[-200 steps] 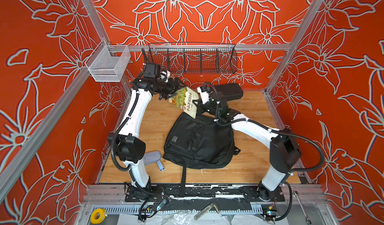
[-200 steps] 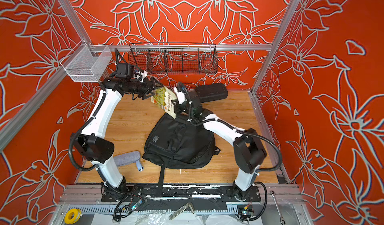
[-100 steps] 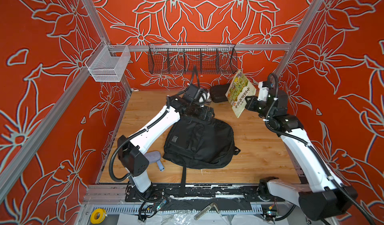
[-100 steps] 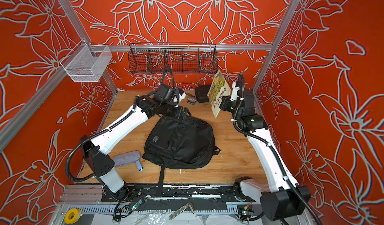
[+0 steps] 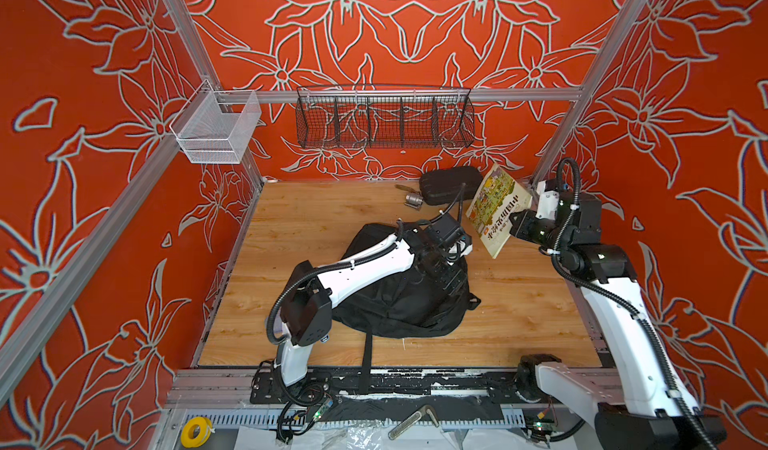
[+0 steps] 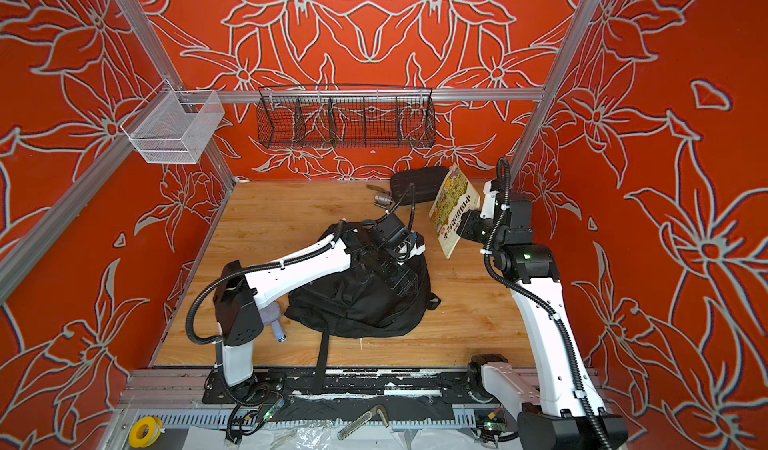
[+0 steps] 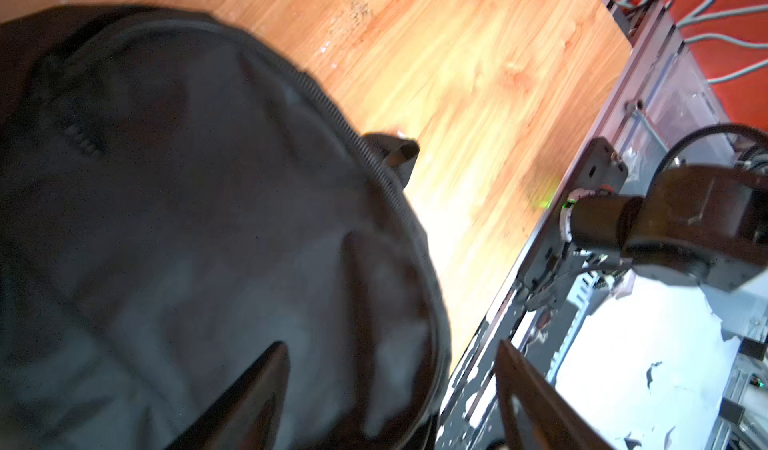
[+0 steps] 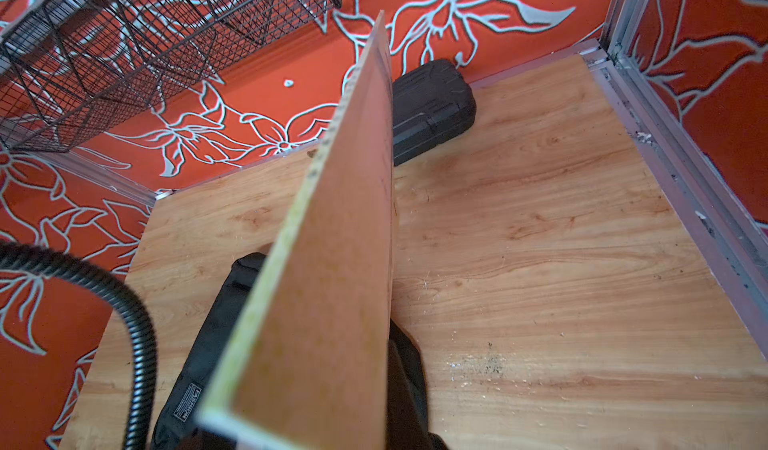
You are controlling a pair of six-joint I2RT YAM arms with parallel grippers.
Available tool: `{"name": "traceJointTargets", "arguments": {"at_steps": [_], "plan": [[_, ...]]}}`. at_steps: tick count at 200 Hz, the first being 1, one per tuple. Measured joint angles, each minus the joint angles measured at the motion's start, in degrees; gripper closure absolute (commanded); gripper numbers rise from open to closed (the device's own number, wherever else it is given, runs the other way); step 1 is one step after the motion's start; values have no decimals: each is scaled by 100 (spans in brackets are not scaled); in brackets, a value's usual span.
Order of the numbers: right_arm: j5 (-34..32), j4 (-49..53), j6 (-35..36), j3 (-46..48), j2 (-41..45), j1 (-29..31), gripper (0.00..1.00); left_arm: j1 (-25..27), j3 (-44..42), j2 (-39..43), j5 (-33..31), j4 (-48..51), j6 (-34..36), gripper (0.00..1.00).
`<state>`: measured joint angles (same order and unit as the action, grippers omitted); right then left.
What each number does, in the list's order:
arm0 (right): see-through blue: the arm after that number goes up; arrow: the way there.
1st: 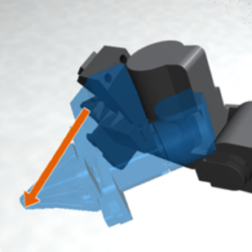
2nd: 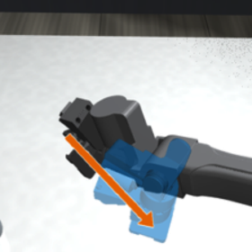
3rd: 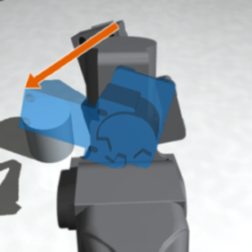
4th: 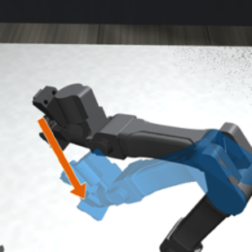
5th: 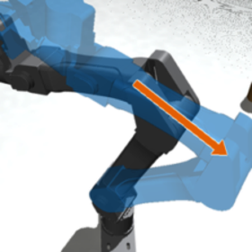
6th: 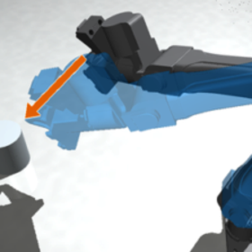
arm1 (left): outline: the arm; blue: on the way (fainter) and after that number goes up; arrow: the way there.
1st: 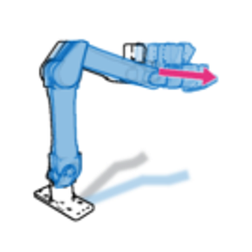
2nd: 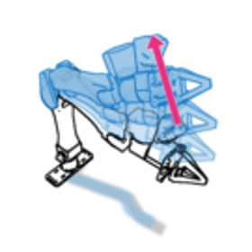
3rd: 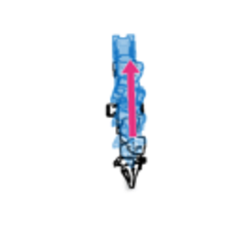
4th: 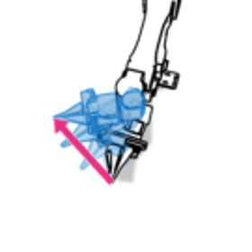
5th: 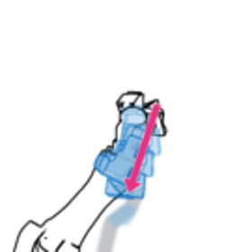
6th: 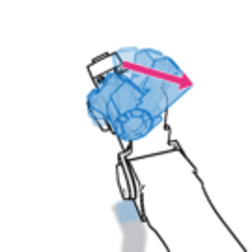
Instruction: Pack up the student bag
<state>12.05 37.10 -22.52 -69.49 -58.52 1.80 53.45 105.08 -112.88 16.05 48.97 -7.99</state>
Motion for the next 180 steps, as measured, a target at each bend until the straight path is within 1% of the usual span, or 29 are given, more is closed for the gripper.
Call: {"name": "traceJointTargets", "arguments": {"at_steps": [37, 63, 80, 111, 122, 140, 146, 180], "plan": [[2, 216, 4, 101, 269, 0, 100, 179, 678, -730, -455, 24, -332, 27], [22, 291, 4, 109, 372, -26, 100, 184, 874, -1038, -739, 92, -564, 41], [26, 308, 7, 146, 409, -26, 100, 173, 881, -1099, -957, 120, -723, 49], [37, 369, 35, 221, 439, -26, 100, 129, 743, -1088, -1211, 76, -857, 70], [37, 372, 48, 238, 444, -26, 100, 111, 608, -1060, -1263, 57, -918, 75], [46, 378, 66, 267, 446, -26, 100, 39, 374, -984, -1283, 35, -1005, 92], [55, 380, 70, 275, 446, -26, 100, 2, 295, -949, -1287, 24, -1001, 100], [179, 518, 107, 267, 444, -37, 100, -232, 81, -684, -1292, 22, -1012, 100]]}}
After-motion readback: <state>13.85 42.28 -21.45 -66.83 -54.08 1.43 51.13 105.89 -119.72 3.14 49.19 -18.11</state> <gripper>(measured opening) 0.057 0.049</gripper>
